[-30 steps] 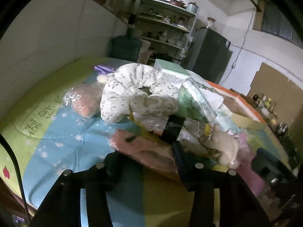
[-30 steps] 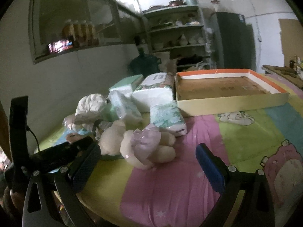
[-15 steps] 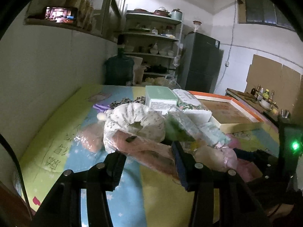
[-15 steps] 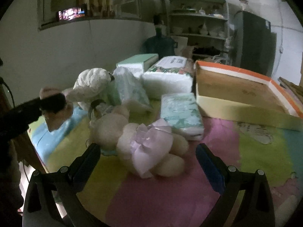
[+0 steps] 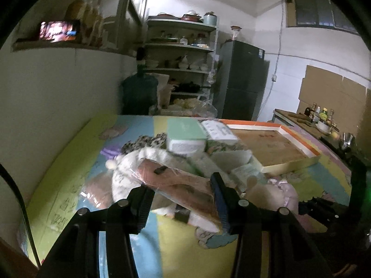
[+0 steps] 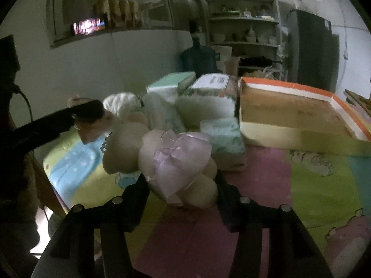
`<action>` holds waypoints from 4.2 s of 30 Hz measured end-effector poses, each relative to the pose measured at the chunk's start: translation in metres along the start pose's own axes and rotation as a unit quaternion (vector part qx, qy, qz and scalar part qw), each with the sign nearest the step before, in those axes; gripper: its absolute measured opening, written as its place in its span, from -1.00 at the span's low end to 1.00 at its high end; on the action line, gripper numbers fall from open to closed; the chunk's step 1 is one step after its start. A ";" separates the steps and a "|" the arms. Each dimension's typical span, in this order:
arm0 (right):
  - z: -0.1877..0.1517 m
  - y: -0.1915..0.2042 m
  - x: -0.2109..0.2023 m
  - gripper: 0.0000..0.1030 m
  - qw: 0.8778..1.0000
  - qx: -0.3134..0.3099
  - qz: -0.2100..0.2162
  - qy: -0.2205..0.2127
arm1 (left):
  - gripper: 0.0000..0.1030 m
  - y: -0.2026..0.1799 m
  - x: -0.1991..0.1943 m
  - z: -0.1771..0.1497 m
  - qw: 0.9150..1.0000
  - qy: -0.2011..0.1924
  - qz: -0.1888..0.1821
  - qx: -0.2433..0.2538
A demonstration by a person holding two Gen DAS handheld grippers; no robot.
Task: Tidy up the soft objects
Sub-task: 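Carry the pink package with the left tool into the cardboard box while the right tool carries the bear there, then open both tools and move them back toward the items on the bed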
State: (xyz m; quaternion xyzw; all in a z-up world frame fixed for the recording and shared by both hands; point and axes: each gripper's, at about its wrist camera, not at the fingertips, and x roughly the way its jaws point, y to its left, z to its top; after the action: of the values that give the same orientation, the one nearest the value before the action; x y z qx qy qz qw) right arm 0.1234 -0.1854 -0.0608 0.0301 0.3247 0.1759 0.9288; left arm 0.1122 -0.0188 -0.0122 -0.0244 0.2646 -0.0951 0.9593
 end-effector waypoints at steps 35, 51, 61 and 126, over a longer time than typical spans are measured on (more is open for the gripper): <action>0.059 -0.230 -0.041 0.08 0.968 0.137 -0.205 -0.039 | -0.05 -0.189 0.162 0.075 0.989 0.073 -0.124 0.037; 0.067 -0.273 0.010 0.11 0.968 0.156 -0.196 0.021 | -0.03 -0.211 0.229 0.055 0.978 0.158 -0.135 0.032; 0.066 -0.269 0.011 0.31 0.968 0.156 -0.194 0.012 | 0.37 -0.209 0.226 0.055 0.978 0.169 -0.116 0.036; 0.058 -0.021 -0.008 0.38 0.995 0.081 -0.054 -0.023 | 0.52 -0.003 0.020 0.041 0.998 0.012 0.065 0.001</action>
State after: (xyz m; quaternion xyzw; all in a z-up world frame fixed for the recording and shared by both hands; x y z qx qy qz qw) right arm 0.1596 -0.2044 -0.0137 0.0920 0.3173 0.0972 0.9388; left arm 0.1490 -0.0261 0.0133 -0.0046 0.2773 -0.0333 0.9602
